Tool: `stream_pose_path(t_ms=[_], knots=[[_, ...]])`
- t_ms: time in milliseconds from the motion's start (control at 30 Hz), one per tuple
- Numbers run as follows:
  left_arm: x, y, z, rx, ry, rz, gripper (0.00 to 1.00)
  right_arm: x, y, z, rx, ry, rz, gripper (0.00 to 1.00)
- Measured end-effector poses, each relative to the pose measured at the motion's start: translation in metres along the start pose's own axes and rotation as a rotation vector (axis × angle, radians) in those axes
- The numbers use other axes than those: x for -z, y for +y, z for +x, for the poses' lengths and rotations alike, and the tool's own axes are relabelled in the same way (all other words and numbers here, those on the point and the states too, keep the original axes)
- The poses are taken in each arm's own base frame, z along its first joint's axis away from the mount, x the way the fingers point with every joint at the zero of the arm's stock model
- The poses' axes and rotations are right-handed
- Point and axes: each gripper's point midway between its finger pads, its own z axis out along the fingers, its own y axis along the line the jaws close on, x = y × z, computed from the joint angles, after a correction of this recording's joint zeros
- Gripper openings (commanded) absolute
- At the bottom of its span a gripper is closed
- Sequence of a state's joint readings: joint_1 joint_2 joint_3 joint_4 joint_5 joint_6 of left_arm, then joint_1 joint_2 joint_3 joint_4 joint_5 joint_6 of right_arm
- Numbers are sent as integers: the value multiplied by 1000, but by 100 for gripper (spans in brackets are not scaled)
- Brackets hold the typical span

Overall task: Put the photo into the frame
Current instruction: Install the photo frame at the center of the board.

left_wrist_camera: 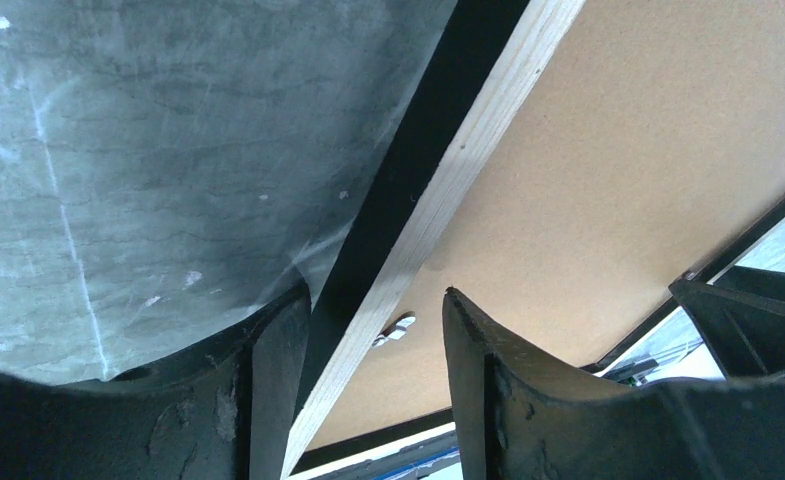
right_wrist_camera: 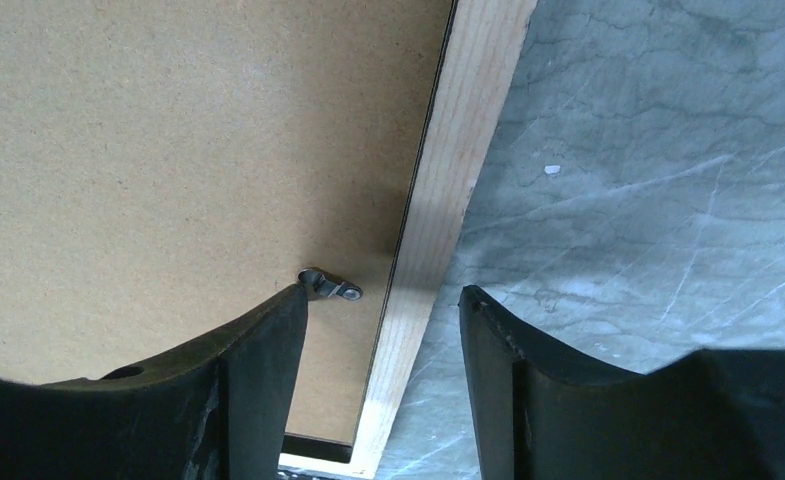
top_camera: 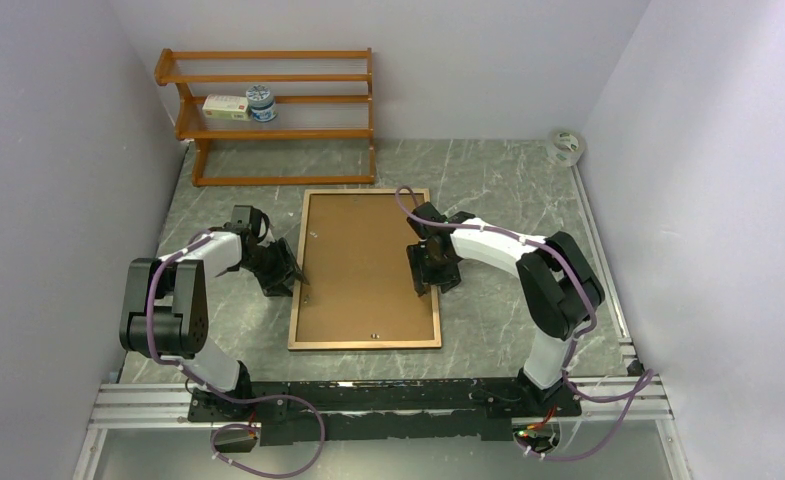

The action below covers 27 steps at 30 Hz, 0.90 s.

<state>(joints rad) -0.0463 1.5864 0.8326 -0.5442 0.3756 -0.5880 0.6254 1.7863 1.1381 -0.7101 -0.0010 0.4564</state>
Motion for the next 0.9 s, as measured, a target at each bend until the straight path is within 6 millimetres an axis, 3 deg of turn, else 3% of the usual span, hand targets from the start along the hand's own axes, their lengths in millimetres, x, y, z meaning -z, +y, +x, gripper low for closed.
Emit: stream_pose_path(t_ms=[367,533,700,900], knots=[[0,0,0,0,1,-1,56,-1,2,1,-79,-4,11,43],[-1,1,1,0,1,0,55,-1,1,0,-126,-8,23,57],[-1,0,1,0,2,1,55,-1,1,2,-167,2,22,40],[-1,0,1,0,4,5,55,-2,-1,1,-204,3,29,33]])
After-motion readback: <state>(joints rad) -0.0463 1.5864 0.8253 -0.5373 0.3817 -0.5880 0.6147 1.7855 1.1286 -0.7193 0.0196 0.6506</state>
